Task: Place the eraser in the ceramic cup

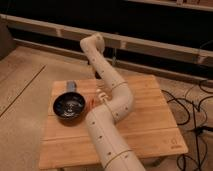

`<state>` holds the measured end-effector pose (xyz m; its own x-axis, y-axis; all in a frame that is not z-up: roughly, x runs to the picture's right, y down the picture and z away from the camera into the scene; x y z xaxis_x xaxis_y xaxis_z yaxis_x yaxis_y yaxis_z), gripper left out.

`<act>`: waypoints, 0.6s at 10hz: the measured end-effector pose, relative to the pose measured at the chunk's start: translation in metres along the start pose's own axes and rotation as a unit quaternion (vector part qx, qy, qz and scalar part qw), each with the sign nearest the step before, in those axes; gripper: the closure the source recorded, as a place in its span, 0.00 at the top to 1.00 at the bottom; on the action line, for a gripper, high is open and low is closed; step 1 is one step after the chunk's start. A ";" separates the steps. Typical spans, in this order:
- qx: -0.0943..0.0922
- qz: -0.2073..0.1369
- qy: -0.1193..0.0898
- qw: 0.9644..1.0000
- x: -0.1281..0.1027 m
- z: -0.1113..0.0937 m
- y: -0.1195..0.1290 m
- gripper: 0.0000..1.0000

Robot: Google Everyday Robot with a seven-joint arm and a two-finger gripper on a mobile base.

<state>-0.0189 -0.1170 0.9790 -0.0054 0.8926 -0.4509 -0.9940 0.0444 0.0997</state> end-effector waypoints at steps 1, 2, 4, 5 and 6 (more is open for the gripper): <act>0.001 0.001 0.002 1.000 0.001 0.001 -0.001 0.01; 0.001 0.001 0.004 1.000 0.002 0.002 -0.001 0.08; 0.002 0.001 0.009 1.000 0.004 0.003 -0.001 0.32; 0.002 0.002 0.010 1.000 0.005 0.003 -0.002 0.40; 0.002 0.002 0.011 1.000 0.005 0.003 -0.002 0.52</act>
<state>-0.0168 -0.1109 0.9789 -0.0118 0.8823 -0.4705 -0.9936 0.0424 0.1045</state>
